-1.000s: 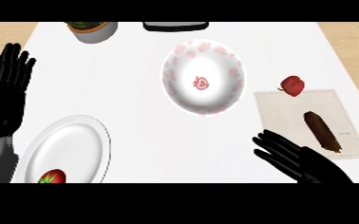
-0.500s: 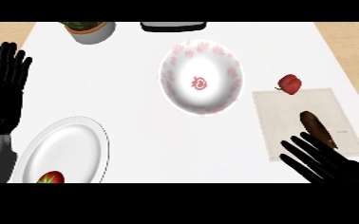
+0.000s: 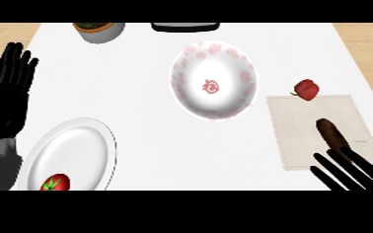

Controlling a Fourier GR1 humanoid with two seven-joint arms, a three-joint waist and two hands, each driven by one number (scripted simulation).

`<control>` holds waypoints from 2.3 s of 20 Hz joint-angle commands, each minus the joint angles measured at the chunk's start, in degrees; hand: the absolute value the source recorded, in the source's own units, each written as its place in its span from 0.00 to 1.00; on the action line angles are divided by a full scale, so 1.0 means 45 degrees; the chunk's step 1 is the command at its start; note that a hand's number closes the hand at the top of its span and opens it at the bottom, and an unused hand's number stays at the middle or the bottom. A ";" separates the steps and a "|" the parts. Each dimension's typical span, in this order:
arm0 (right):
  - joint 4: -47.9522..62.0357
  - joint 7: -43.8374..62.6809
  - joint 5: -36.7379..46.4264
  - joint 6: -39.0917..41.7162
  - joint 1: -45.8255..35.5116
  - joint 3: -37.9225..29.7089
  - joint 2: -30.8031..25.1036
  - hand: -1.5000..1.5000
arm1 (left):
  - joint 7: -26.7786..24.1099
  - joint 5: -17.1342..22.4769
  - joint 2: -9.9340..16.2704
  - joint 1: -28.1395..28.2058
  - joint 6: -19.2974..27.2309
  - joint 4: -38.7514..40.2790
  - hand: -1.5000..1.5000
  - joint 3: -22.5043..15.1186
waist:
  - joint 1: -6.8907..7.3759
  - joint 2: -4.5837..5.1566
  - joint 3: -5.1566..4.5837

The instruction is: Pick the sweet potato from the placemat and place it in the bowl

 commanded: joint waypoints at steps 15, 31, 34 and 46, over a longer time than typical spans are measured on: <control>0.3358 -0.0653 0.2290 0.1981 -0.1670 0.0215 0.2977 0.00 | 0.0215 -0.0750 -0.0733 -0.0500 -0.0739 0.0150 0.50 0.0559 | 0.0266 0.0056 0.0046; 0.8155 -0.3829 0.3963 0.0744 -0.4016 -0.0769 0.5030 0.00 | 0.0204 -0.1348 -0.1226 -0.1350 -0.1469 0.1315 0.50 0.1281 | 0.0257 0.0075 0.0042; 0.9307 -0.4922 0.4224 -0.0337 -0.4123 -0.0956 0.5209 0.00 | 0.0406 -0.1419 -0.1235 -0.0840 -0.1519 0.0391 0.50 0.1369 | 0.0295 0.0064 0.0046; 1.0209 -0.5215 0.5961 -0.0281 -0.4225 -0.1865 0.6196 0.00 | 0.0209 -0.1691 -0.1619 -0.1024 -0.2081 0.1130 0.50 0.1971 | 0.0251 0.0060 0.0041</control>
